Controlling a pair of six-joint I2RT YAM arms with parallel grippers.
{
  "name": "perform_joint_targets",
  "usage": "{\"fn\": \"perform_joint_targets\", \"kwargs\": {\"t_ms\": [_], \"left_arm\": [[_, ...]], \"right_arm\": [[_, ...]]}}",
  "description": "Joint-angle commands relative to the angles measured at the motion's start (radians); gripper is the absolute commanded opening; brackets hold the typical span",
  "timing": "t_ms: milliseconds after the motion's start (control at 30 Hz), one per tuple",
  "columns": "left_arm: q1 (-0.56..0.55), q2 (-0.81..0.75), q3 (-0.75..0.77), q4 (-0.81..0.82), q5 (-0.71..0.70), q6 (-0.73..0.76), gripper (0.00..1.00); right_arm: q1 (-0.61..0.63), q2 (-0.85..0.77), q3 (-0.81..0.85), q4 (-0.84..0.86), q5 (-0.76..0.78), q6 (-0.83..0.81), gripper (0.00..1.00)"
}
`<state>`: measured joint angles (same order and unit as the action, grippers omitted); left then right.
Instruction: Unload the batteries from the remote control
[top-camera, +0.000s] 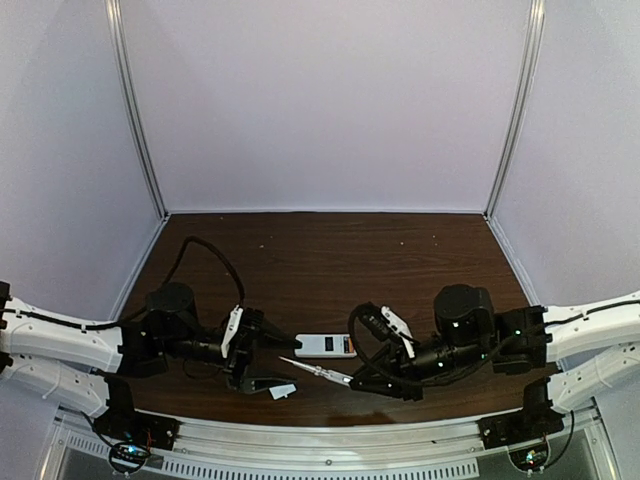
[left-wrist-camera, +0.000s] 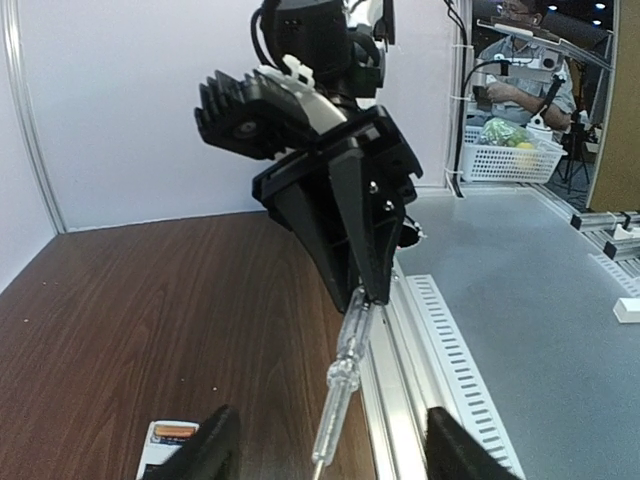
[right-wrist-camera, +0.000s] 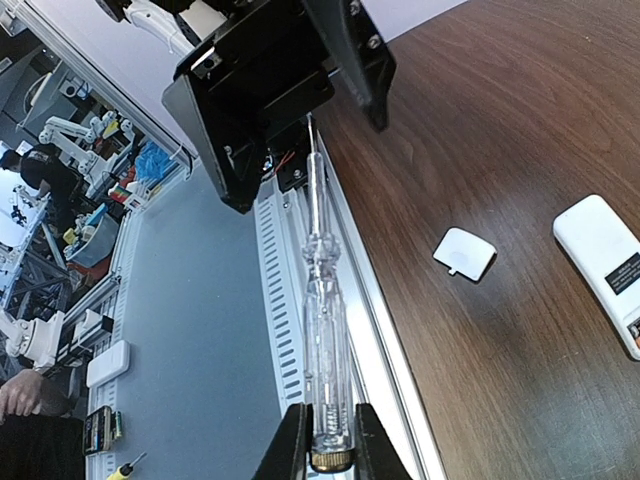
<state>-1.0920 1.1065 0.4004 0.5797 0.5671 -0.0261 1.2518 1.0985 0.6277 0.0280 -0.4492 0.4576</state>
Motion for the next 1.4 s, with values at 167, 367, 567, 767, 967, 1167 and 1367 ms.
{"fn": "perform_joint_targets", "kwargs": {"t_ms": [167,367,567,767,967,1167,1367], "left_arm": [[0.005,0.092,0.072,-0.04,0.052,0.095,0.38],[0.005,0.141,0.114,-0.072,0.071,0.111,0.29],[0.004,0.173,0.13,-0.075,0.095,0.116,0.07],[0.004,0.179,0.126,-0.046,0.084,0.092,0.0],[0.004,0.182,0.14,-0.049,0.008,0.036,0.0],[0.004,0.138,0.141,-0.074,-0.114,-0.055,0.0],[0.003,0.114,0.156,-0.105,-0.16,-0.141,0.0]], "right_arm": [[-0.026,0.058,0.087,-0.08,-0.037,-0.026,0.0],[-0.031,0.077,0.112,-0.083,-0.054,-0.033,0.0],[-0.033,0.093,0.135,-0.1,-0.037,-0.041,0.0],[-0.034,0.099,0.145,-0.113,-0.005,-0.045,0.0],[-0.034,0.058,0.147,-0.15,0.19,-0.051,0.65],[-0.035,0.024,0.123,-0.116,0.308,-0.104,1.0],[-0.034,0.001,0.043,0.076,0.432,-0.199,1.0]]}}
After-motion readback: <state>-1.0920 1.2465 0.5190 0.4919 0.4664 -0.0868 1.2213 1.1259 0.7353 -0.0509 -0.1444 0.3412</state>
